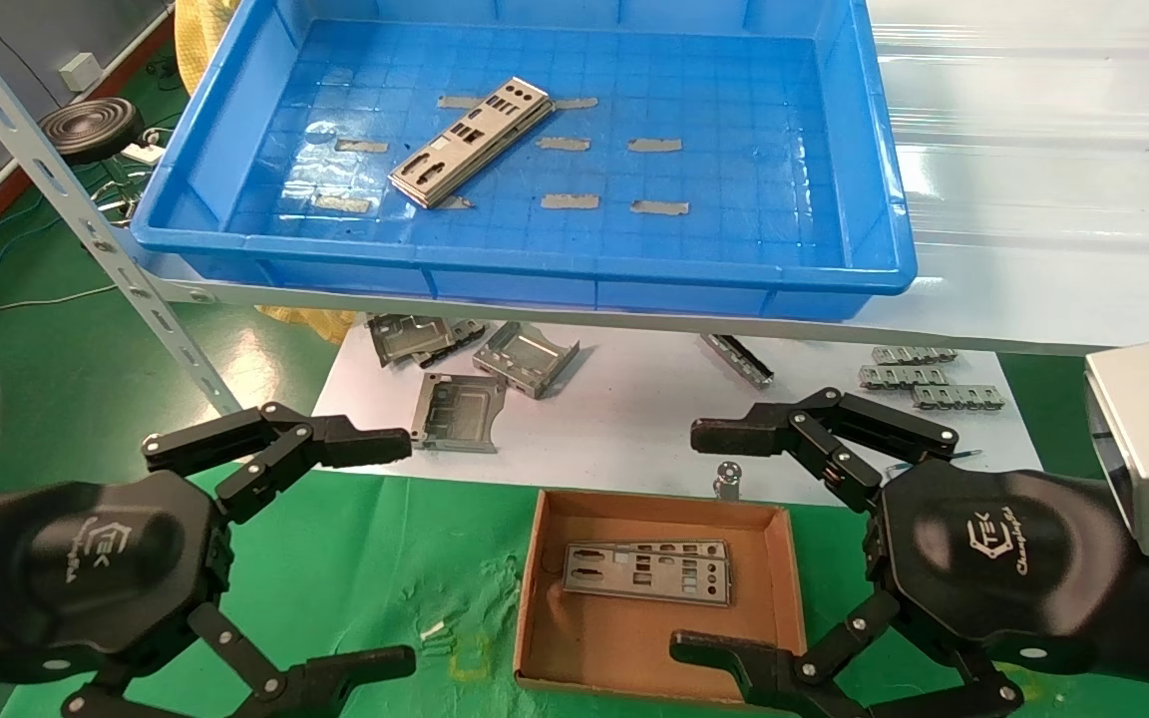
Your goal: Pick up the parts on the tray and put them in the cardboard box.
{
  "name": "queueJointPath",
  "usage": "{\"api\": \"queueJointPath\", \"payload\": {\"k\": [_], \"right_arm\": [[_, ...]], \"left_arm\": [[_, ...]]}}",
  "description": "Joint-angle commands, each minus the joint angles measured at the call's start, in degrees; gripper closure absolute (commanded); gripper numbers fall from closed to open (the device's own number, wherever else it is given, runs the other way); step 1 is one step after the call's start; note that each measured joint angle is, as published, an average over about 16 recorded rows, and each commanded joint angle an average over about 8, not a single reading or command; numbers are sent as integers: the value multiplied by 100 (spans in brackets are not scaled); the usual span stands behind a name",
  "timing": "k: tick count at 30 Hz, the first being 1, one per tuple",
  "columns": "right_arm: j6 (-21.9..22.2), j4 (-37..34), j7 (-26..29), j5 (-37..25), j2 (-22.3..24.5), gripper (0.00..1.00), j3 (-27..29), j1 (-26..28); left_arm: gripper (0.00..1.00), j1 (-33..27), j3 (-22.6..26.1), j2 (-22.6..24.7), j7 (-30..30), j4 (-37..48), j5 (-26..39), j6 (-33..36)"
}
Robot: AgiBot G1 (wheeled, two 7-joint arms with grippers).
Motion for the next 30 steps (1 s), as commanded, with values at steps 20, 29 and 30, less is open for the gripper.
{"api": "queueJointPath", "payload": {"k": [20, 29, 30], "right_arm": [[0, 0, 0, 0, 0, 0, 0, 0], [0, 0, 0, 0, 0, 0, 0, 0], [0, 0, 0, 0, 0, 0, 0, 0]], "left_arm": [[0, 0, 0, 0, 0, 0, 0, 0], [0, 0, 0, 0, 0, 0, 0, 0], [0, 0, 0, 0, 0, 0, 0, 0]]}}
